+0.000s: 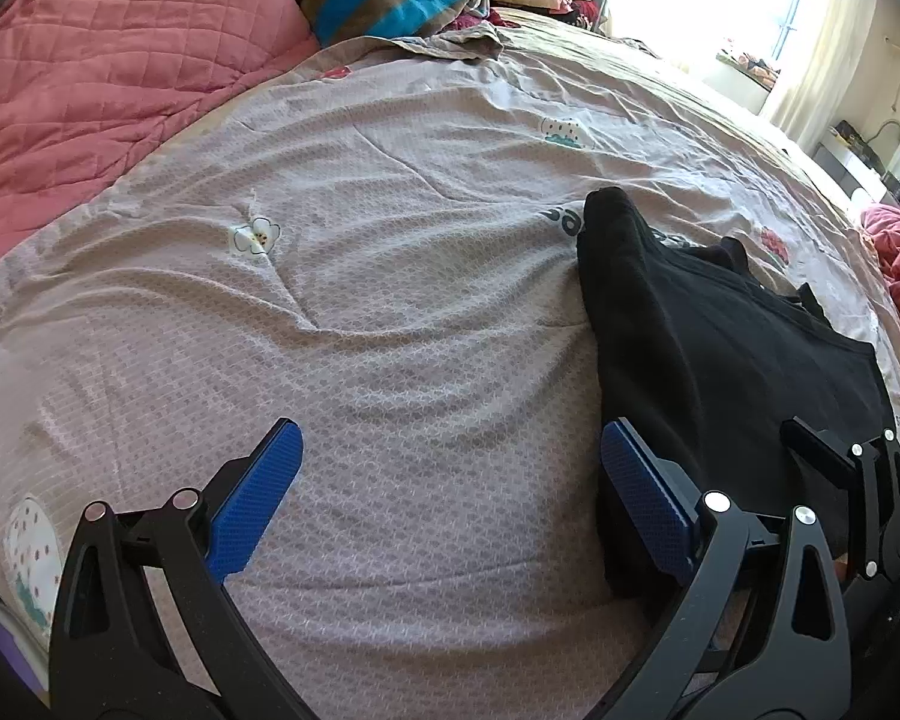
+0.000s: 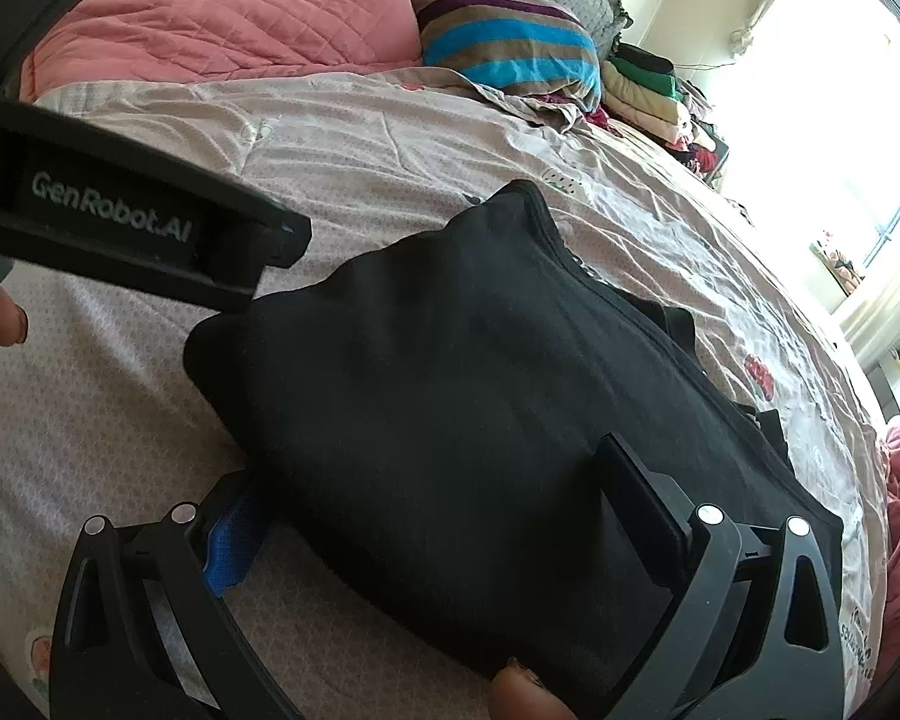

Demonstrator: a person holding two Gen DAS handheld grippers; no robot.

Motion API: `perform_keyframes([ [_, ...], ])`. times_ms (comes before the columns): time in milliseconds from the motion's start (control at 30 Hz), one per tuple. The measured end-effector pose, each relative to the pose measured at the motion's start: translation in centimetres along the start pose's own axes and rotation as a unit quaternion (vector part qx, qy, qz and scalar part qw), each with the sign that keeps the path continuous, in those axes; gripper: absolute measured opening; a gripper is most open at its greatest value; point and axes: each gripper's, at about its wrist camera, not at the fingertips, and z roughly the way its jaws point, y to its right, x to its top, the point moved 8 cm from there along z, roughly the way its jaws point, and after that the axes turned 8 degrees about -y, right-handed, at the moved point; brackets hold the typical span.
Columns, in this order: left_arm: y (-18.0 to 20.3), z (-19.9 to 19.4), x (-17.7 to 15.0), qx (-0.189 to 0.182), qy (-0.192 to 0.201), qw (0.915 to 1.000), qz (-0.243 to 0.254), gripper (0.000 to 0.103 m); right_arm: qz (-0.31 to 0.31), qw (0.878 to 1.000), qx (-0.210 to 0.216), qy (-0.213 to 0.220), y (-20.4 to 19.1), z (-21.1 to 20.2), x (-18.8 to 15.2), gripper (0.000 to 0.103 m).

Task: Fold small clothes
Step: 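Grasp the sweatshirt side edge with the right gripper while the left gripper grasps beside it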

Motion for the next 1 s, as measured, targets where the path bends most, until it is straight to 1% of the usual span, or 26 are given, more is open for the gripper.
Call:
perform_keyframes([
  [167, 0.4, 0.7, 0.7, -0.003, -0.004, 1.0, -0.001, 0.093, 0.013, 1.0, -0.008, 0.012, 0.6, -0.1, 0.4, 0.097],
  [200, 0.5, 0.8, 0.9, -0.005, -0.005, 1.0, -0.002, 0.093, 0.016, 1.0, -0.01, 0.017, 0.8, -0.3, 0.5, 0.094],
  [233, 0.6, 0.9, 1.2, -0.007, -0.005, 1.0, -0.003, 0.093, 0.019, 1.0, -0.009, 0.021, 0.8, -0.5, 0.4, 0.084],
  [367, 0.9, 1.0, 2.1, -0.014, -0.006, 0.9999, -0.005, 0.093, 0.021, 0.999, -0.007, 0.039, 1.1, -1.6, 0.5, 0.071],
  [400, 1.0, 1.0, 2.3, -0.016, -0.006, 0.9998, -0.006, 0.093, 0.02, 0.999, -0.006, 0.042, 1.0, -1.8, 0.4, 0.064],
  [433, 1.2, 1.0, 2.6, -0.019, -0.006, 0.9998, -0.005, 0.093, 0.017, 0.999, -0.005, 0.045, 0.9, -1.9, 0.4, 0.061],
  [467, 1.3, 1.0, 2.7, -0.021, -0.007, 0.9997, -0.005, 0.093, 0.013, 0.999, -0.003, 0.048, 0.8, -2.0, 0.4, 0.055],
  [500, 1.4, 1.0, 2.9, -0.023, -0.006, 0.9997, -0.005, 0.093, 0.01, 0.999, -0.002, 0.049, 0.6, -2.1, 0.3, 0.046],
  [533, 1.6, 0.9, 3.0, -0.027, -0.007, 0.9996, -0.006, 0.093, 0.008, 0.999, -0.002, 0.052, 0.5, -2.2, 0.3, 0.043],
  [633, 2.3, 0.7, 3.7, -0.067, -0.012, 0.9975, -0.018, 0.093, 0.006, 0.998, -0.014, 0.066, 0.5, -2.9, 0.2, 0.028],
  [667, 2.4, 0.6, 4.0, -0.076, -0.011, 0.9968, -0.023, 0.093, 0.006, 0.997, -0.018, 0.072, 0.6, -3.1, 0.2, 0.025],
  [700, 2.6, 0.6, 4.2, -0.083, -0.012, 0.9961, -0.027, 0.093, 0.007, 0.997, -0.02, 0.076, 0.6, -3.3, 0.1, 0.02],
  [833, 3.5, 1.0, 5.0, -0.104, -0.025, 0.9937, -0.033, 0.093, 0.01, 0.996, -0.026, 0.09, 0.9, -4.0, 0.0, 0.014],
  [1000, 5.1, 2.6, 5.4, -0.129, -0.055, 0.9896, -0.031, 0.093, 0.021, 0.995, -0.022, 0.1, 1.4, -4.8, -0.4, 0.012],
])
